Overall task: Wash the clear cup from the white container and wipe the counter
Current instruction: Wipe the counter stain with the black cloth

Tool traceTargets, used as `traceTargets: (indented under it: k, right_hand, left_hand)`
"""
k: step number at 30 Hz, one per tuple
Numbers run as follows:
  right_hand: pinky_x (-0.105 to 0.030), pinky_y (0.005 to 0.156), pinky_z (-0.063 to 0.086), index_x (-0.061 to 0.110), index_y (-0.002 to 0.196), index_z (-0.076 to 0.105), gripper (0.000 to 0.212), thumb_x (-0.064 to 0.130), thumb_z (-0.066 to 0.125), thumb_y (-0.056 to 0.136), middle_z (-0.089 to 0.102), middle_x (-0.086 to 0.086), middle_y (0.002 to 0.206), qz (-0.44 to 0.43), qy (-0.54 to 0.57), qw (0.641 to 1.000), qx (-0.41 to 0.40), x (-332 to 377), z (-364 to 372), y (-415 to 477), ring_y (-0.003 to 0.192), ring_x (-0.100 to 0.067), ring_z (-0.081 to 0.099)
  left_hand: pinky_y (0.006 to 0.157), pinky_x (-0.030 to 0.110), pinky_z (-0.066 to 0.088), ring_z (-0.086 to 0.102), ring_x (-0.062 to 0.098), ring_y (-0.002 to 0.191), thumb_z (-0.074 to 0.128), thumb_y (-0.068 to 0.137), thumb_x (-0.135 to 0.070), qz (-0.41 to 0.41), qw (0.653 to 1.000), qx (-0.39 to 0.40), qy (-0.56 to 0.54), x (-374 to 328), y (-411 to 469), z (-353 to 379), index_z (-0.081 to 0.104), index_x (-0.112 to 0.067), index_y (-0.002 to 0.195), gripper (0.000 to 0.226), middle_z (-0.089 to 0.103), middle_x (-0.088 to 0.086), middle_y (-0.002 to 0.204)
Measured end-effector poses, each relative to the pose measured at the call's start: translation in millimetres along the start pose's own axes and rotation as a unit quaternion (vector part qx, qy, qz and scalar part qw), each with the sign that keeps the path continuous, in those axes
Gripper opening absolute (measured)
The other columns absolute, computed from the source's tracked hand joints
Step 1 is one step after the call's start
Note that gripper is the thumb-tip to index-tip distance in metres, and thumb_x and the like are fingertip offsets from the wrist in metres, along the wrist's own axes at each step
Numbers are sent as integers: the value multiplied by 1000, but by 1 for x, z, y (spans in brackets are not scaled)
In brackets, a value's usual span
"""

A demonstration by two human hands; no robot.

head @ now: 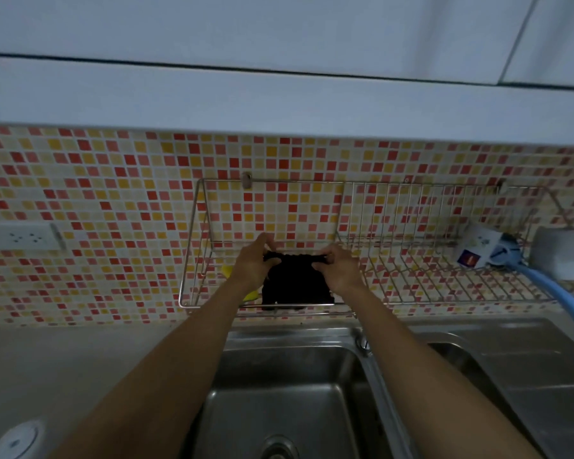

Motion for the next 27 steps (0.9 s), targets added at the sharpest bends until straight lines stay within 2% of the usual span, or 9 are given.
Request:
traceTargets:
  k: [2, 5, 8, 12, 16, 20, 23, 25, 27]
  right_hand:
    - [-13, 63, 41, 7, 105, 61, 18, 9, 66, 87, 60, -5, 99, -19, -45, 999, 6, 0, 3, 0, 92, -17, 56]
    - [-21, 82, 45, 6, 109, 65, 21, 12, 65, 89, 64, -5, 108, -124, -136, 982, -42, 8, 2, -13, 97, -19, 58]
    - [-36, 79, 53, 11, 100, 71, 19, 21, 57, 92, 68, -6, 100, -192, -206, 959, 18, 13, 11, -33, 88, -21, 61]
    - [-38, 74, 48, 12, 101, 65, 37, 34, 34, 100, 65, -6, 101, -115, -325, 930, 131, 7, 16, -47, 89, -25, 59]
    - [-43, 98, 33, 10, 114, 62, 43, 28, 26, 102, 58, -9, 120, -91, -394, 893, 196, 9, 20, -45, 108, -30, 53]
    - [-44, 111, 25, 12, 122, 61, 44, 33, 32, 97, 57, -7, 131, -87, -365, 916, 144, 6, 18, -43, 112, -26, 53]
    - [-42, 108, 34, 12, 106, 68, 41, 36, 36, 97, 68, -6, 106, -119, -338, 929, 96, 8, 14, -48, 95, -24, 60]
    - [-40, 98, 39, 12, 86, 67, 46, 42, 34, 97, 66, -5, 80, -115, -333, 928, 121, 11, 13, -51, 78, -23, 60]
    - [-39, 92, 40, 11, 87, 68, 47, 41, 34, 98, 65, -6, 80, -107, -341, 924, 137, 12, 13, -51, 79, -24, 59]
  left_hand:
    - [72, 40, 51, 60, 28, 84, 63, 89, -12, 13, 999, -2, 32, 6, 0, 6, 54, -12, 102, 16, 62, 11, 104]
    - [95, 33, 42, 49, 28, 118, 69, 85, -26, 85, 983, -5, 165, 9, -5, 14, 63, -14, 108, 27, 57, 9, 126]
    - [81, 28, 44, 57, 23, 105, 69, 83, -37, 118, 967, 29, 225, 6, -13, 17, 71, -17, 101, 27, 65, 4, 112]
    - [91, 28, 44, 57, 20, 111, 73, 79, -40, 69, 968, 90, 225, 15, -14, 13, 67, -17, 117, 45, 64, 3, 122]
    - [97, 33, 44, 54, 20, 115, 74, 76, -44, 49, 966, 104, 231, 20, -14, 13, 65, -18, 120, 52, 60, 4, 127]
    - [90, 32, 48, 59, 22, 108, 77, 73, -42, 59, 975, 94, 194, 16, -17, 13, 67, -15, 116, 52, 65, 5, 117]
    - [93, 32, 46, 58, 20, 112, 77, 74, -42, 54, 979, 100, 168, 16, -20, 13, 68, -15, 115, 49, 65, 4, 120]
    - [100, 33, 44, 54, 17, 118, 75, 75, -44, 30, 976, 110, 183, 19, -20, 14, 66, -18, 119, 52, 60, 1, 129]
    - [99, 34, 46, 55, 18, 117, 75, 76, -44, 20, 977, 102, 184, 21, -20, 15, 65, -18, 120, 52, 61, 1, 128]
Point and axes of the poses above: each hand's wrist, its own y-axis towards the middle knuckle, its own z-axis out of the palm, x = y × z, the point moved 4 cm from there along y, towards the middle knuckle
